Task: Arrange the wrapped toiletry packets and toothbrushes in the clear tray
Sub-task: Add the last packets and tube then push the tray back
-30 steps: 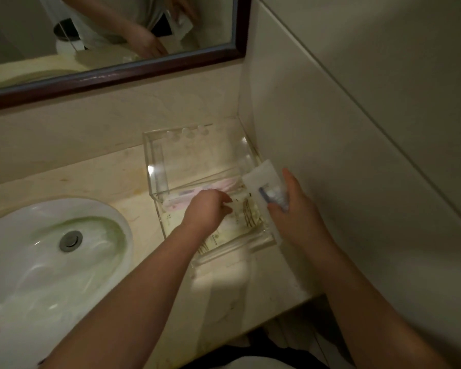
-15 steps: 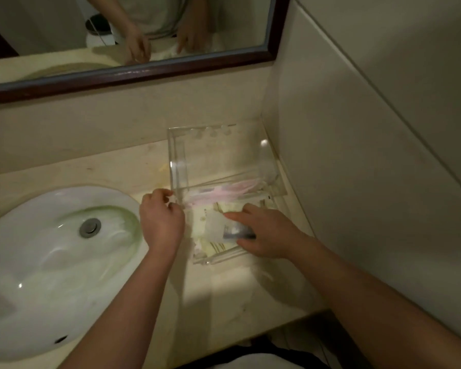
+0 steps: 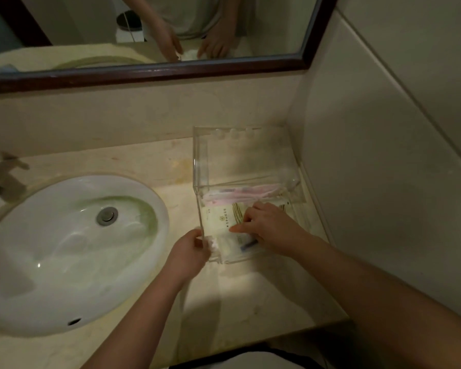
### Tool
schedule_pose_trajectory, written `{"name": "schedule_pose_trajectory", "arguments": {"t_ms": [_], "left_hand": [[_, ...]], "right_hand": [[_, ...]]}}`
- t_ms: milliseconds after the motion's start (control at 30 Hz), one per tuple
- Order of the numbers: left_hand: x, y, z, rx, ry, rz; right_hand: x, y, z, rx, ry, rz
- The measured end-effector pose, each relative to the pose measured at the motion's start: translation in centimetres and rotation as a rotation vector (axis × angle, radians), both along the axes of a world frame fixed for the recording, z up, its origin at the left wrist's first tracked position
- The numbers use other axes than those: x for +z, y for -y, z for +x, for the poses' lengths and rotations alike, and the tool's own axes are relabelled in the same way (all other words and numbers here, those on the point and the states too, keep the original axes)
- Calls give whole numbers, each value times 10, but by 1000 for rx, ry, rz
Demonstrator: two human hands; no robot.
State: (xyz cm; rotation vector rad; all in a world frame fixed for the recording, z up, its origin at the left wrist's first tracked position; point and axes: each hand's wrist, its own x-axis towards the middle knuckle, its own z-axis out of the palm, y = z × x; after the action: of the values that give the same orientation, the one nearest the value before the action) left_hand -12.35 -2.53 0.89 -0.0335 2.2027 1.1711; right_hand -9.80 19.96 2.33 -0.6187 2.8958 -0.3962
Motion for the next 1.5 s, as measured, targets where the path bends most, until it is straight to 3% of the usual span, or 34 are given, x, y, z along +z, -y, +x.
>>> {"name": "schedule_pose_trajectory", "arguments": {"t_ms": [233, 400, 567, 700, 767, 900, 1100, 1233, 1367, 1500], "left_hand": [[-5, -4, 1, 87, -67, 11], [-3, -7, 3, 92, -75, 11], [0, -11, 6, 182, 30, 99], [-1, -10, 9, 184, -1, 104], [-1, -10, 10, 180, -19, 96], [0, -15, 11, 204, -65, 85], [-2, -18, 3, 223, -104, 44], [-1, -19, 1, 206, -131, 16], [-3, -17, -6, 212, -151, 11], [-2, -16, -18, 213, -195, -7]], "right_hand": [[-14, 8, 10, -119, -169, -44], [-24, 10, 22, -177, -83, 35], [-38, 6, 20, -138, -100, 153], [-34, 6, 22, -158, -133, 100], [-26, 0, 25, -320, -196, -44], [-20, -39, 38, -974, -384, -203], [-23, -36, 51, -1322, -128, -321], [-33, -37, 52, -1300, 129, -374], [-31, -38, 51, -1346, 164, -588], [-27, -37, 47, -1351, 135, -625]]}}
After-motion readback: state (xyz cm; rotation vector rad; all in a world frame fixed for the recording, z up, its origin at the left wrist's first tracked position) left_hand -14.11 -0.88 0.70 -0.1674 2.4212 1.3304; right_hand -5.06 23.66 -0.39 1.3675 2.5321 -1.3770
